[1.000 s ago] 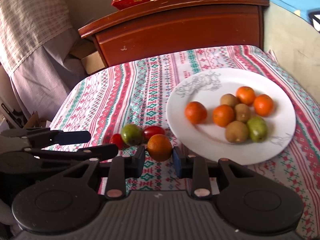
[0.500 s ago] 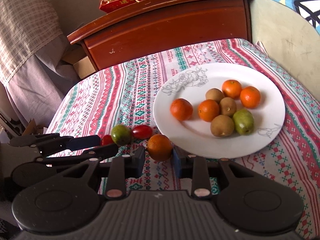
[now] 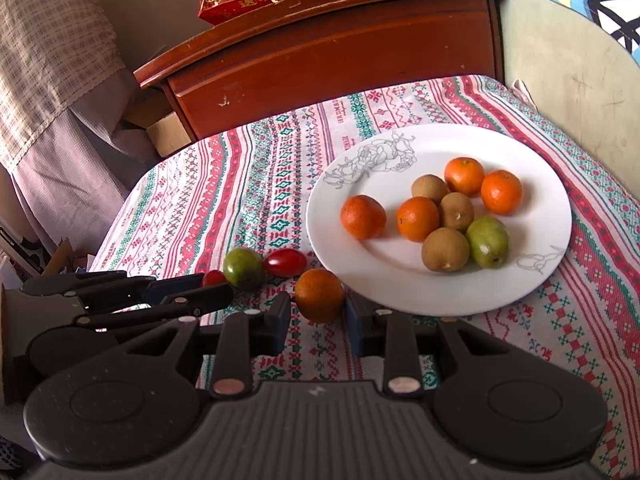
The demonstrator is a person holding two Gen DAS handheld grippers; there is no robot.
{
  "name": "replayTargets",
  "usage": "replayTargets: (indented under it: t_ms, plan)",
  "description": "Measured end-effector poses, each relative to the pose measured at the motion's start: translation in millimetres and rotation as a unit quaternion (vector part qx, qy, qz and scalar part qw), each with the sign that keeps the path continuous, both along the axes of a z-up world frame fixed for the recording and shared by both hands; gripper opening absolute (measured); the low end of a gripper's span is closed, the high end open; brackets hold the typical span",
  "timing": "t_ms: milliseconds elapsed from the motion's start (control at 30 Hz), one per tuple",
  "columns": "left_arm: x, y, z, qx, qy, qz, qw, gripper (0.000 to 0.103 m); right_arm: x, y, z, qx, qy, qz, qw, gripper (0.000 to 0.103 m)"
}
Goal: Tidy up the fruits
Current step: 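Grasp an orange with the right tool while the left tool grasps a red tomato, then place the orange on the plate with the right tool while the left tool releases the tomato there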
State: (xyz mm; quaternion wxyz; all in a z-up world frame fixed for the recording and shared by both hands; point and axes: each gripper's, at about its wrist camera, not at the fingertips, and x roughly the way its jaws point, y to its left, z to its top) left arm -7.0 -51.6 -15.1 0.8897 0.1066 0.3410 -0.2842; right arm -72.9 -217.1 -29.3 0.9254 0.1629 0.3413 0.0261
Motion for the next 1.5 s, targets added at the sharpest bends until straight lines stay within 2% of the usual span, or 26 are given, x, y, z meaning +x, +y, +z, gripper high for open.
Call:
replayTargets:
  t_ms: [267,367,567,733,1133,1267,1300,1367,1500]
  plan:
    - [-1,-6,36,-0.049,-0.029,-0.003,0.9984,0.016,-1,-8,21,0.000,-0.036,-0.011,0.999,0.030]
    - [7,-15,45,-0.079,-0.024,-0.005,0.9966,0.016,3,-18,32,0.001,-0.048,-0.024,0.999,0.030]
    - [21,-37,46,-0.114,-0.009,-0.006,0.9934,0.016,16,-43,43,0.001,-0.053,-0.053,0.997,0.030]
    - [32,-52,38,-0.117,-0.001,-0.006,0.9931,0.016,33,-59,47,-0.026,-0.059,-0.053,0.996,0.030]
    - [54,-74,16,-0.128,0.033,0.000,0.9912,0.017,52,-75,26,-0.001,-0.028,-0.064,0.998,0.032]
    - [54,-73,17,-0.130,0.035,0.001,0.9909,0.021,50,-76,28,-0.002,-0.033,-0.069,0.997,0.032]
    - [54,-72,19,-0.130,0.035,0.005,0.9909,0.029,50,-76,29,-0.003,-0.034,-0.068,0.997,0.032]
    - [54,-69,23,-0.132,0.031,0.014,0.9906,0.035,49,-76,30,-0.004,-0.035,-0.070,0.997,0.033]
    - [56,-59,32,-0.138,0.036,0.036,0.9892,0.038,46,-75,33,-0.008,-0.038,-0.069,0.997,0.033]
